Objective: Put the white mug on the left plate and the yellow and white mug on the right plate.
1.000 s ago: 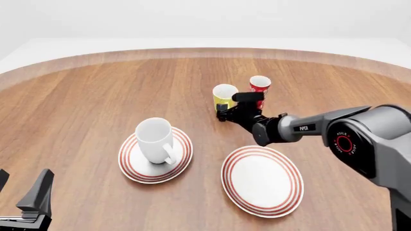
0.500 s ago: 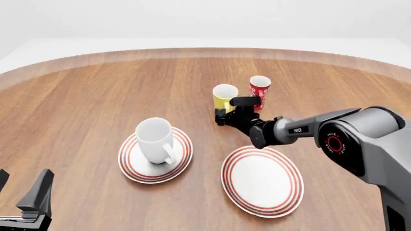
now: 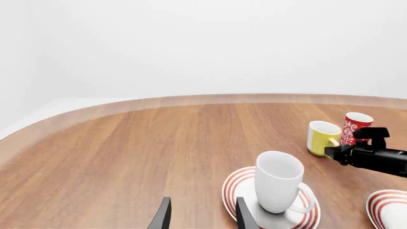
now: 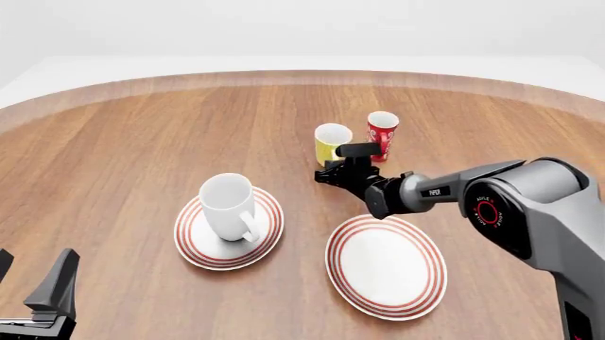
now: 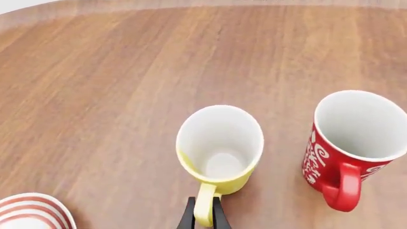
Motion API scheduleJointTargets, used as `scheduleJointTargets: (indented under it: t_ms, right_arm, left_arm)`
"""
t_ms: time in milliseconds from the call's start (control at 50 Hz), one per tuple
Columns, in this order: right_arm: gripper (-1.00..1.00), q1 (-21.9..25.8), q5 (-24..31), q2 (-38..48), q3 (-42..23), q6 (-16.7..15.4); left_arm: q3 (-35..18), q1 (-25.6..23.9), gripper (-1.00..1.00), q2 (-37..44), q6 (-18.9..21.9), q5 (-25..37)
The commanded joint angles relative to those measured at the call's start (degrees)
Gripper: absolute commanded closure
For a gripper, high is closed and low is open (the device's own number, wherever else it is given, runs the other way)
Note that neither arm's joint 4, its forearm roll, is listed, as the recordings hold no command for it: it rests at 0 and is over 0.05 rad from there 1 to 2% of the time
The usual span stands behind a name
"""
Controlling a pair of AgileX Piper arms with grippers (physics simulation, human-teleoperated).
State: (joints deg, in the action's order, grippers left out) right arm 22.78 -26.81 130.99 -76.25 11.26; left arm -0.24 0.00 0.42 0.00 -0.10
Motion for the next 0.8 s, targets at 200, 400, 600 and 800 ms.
scheduleJointTargets:
  t_ms: [200, 400, 600, 800]
  right_arm:
    - [1.00, -0.1, 0.1, -1.8, 1.3, -0.7]
    - [1.00, -0.1, 0.0, -4.3, 3.0, -2.1]
    - [1.00, 0.0, 0.4, -6.9, 4.8, -4.0]
    - [1.00, 0.2, 0.2, -9.6, 7.2, -5.3]
  left_arm:
    - [0.0, 0.0, -1.00, 0.0, 0.0, 0.0]
    - [0.0, 0.0, -1.00, 0.0, 0.0, 0.0]
    - [0.0, 0.0, -1.00, 0.0, 0.0, 0.0]
    - [0.0, 0.0, -1.00, 0.0, 0.0, 0.0]
